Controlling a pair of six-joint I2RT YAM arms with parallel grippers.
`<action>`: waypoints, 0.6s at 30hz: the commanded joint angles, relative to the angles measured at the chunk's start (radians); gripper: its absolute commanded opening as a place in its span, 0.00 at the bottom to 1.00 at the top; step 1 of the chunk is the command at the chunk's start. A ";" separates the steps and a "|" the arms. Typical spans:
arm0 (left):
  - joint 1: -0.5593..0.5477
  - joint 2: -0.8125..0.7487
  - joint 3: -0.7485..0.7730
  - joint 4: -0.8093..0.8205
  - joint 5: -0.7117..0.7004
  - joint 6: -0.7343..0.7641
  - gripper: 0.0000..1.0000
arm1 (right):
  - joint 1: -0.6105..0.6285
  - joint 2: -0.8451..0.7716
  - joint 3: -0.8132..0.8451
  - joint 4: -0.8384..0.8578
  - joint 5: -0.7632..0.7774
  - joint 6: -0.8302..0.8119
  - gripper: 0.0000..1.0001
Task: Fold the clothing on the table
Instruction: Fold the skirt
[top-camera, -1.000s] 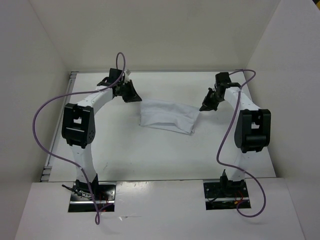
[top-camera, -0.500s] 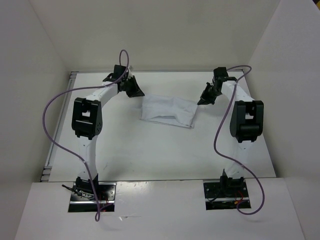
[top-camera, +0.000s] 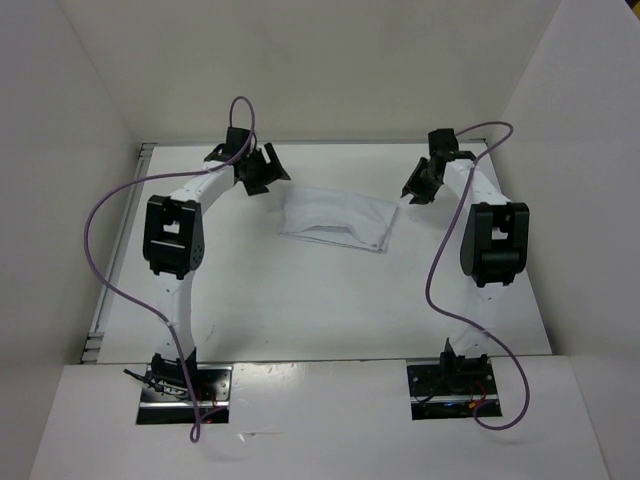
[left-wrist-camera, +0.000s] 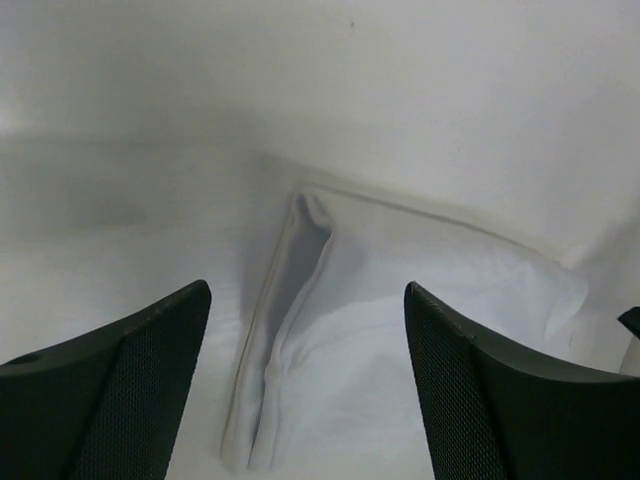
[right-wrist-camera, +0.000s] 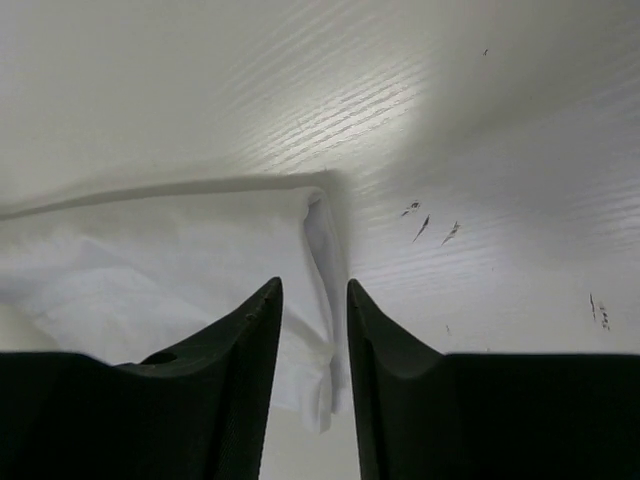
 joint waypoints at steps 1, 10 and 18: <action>-0.004 -0.228 -0.100 0.022 -0.068 0.027 0.85 | 0.039 -0.146 -0.003 -0.015 0.077 -0.008 0.39; -0.033 -0.379 -0.497 0.210 0.187 0.018 0.52 | 0.210 -0.111 -0.065 0.009 -0.098 -0.149 0.40; -0.062 -0.155 -0.430 0.294 0.290 0.041 0.36 | 0.372 0.021 0.142 -0.045 0.156 -0.327 0.42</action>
